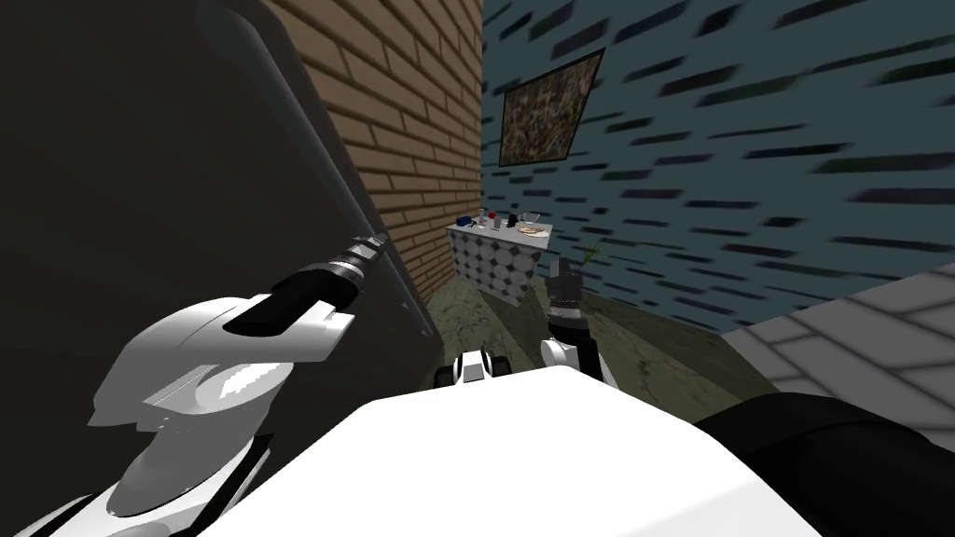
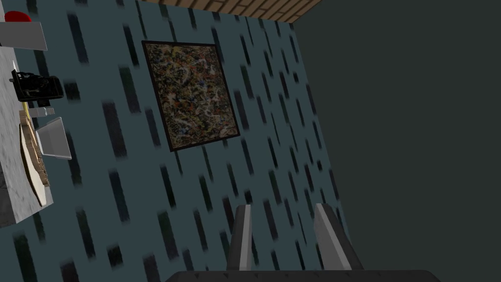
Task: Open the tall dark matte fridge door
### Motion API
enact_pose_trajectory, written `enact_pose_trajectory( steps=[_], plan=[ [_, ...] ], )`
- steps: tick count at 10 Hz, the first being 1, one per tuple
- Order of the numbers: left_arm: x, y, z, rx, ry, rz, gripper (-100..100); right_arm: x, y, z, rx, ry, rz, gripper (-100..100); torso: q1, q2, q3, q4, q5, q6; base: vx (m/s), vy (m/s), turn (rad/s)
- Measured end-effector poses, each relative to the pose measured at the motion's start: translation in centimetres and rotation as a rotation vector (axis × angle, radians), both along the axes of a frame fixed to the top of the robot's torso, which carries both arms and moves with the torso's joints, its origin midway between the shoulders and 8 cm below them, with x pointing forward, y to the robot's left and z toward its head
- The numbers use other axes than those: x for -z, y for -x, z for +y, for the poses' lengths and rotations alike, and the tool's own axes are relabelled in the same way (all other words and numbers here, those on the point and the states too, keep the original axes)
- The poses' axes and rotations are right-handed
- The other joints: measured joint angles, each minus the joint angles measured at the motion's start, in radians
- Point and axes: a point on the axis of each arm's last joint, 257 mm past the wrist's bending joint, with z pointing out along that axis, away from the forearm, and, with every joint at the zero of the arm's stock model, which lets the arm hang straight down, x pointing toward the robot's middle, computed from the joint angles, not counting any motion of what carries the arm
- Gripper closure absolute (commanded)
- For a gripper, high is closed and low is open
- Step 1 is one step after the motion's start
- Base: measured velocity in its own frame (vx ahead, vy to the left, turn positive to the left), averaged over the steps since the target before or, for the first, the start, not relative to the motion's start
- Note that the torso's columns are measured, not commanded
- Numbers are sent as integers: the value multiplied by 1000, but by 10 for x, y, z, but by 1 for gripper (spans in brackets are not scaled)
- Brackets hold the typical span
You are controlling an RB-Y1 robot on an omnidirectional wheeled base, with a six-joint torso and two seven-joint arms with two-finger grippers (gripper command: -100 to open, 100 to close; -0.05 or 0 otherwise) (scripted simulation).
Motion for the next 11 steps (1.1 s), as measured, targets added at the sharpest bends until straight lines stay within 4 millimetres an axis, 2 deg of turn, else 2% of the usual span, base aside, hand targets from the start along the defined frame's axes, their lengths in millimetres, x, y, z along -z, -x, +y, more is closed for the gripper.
enact_pose_trajectory(
  steps=[2, 5, 6, 8, 10, 11],
  plan=[
    [2, 6, 12, -6, 24, -18, 100, 0, 0, 0, 0, 0, 0, 0, 18, 6, 3, 2, 5, -2, 20, -33, 87],
    [-2, 4, 5, 32, 29, -53, 100, 0, 0, 0, 0, 0, 0, 0, 15, 6, 4, 6, 4, 0, -13, 13, -15],
    [-4, 5, 4, 44, 27, -61, 100, 0, 0, 0, 0, 0, 0, 0, 12, 7, 4, 7, 3, -2, 50, -60, 215],
    [-3, 13, 10, 55, 25, -70, 100, 0, 0, 0, 0, 0, 0, 0, 22, 11, 6, 9, 6, -12, 62, -81, 277],
    [-4, 16, 14, 68, 44, -87, 100, 0, 0, 0, 0, 0, 0, 0, 33, 15, 7, 14, 8, -10, -3, -2, 17],
    [-6, 16, 11, 80, 42, -109, 100, 0, 0, 0, 0, 0, 0, 0, 31, 16, 8, 15, 8, -8, -10, 28, -36]
  ],
)
